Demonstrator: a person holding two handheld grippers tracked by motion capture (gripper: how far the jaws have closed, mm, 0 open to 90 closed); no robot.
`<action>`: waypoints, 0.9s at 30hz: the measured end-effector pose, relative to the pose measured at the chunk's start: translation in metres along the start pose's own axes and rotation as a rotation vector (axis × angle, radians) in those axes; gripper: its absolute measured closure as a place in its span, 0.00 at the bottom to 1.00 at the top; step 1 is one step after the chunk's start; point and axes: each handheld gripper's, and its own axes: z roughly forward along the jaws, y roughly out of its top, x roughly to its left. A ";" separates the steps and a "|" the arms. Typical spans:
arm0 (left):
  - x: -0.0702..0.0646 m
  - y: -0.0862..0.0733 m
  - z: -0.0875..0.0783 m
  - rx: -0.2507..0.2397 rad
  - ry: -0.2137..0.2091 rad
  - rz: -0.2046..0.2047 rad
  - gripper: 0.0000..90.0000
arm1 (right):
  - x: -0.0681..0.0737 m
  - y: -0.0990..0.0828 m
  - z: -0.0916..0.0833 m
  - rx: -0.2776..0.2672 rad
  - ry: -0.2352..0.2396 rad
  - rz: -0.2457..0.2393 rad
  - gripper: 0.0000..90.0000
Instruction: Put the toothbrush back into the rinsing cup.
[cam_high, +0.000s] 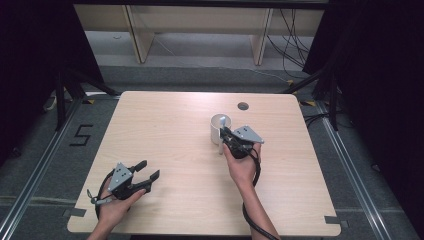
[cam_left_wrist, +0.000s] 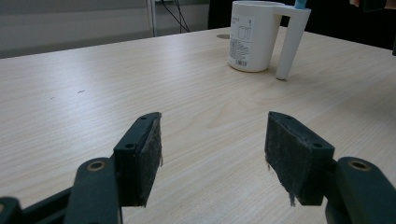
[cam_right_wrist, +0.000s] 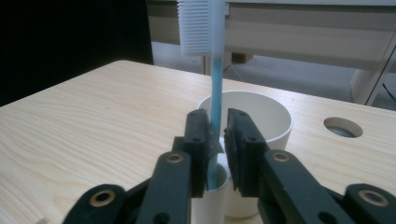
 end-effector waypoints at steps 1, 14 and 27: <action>0.000 0.000 0.000 0.001 0.002 -0.002 0.40 | 0.000 0.000 0.000 0.000 -0.002 -0.002 0.84; 0.000 -0.001 0.001 -0.001 0.005 0.004 0.40 | 0.002 0.005 0.000 0.041 0.001 -0.016 0.50; -0.001 -0.001 0.000 0.005 0.007 -0.003 0.39 | -0.005 0.007 -0.011 0.066 0.014 -0.094 0.44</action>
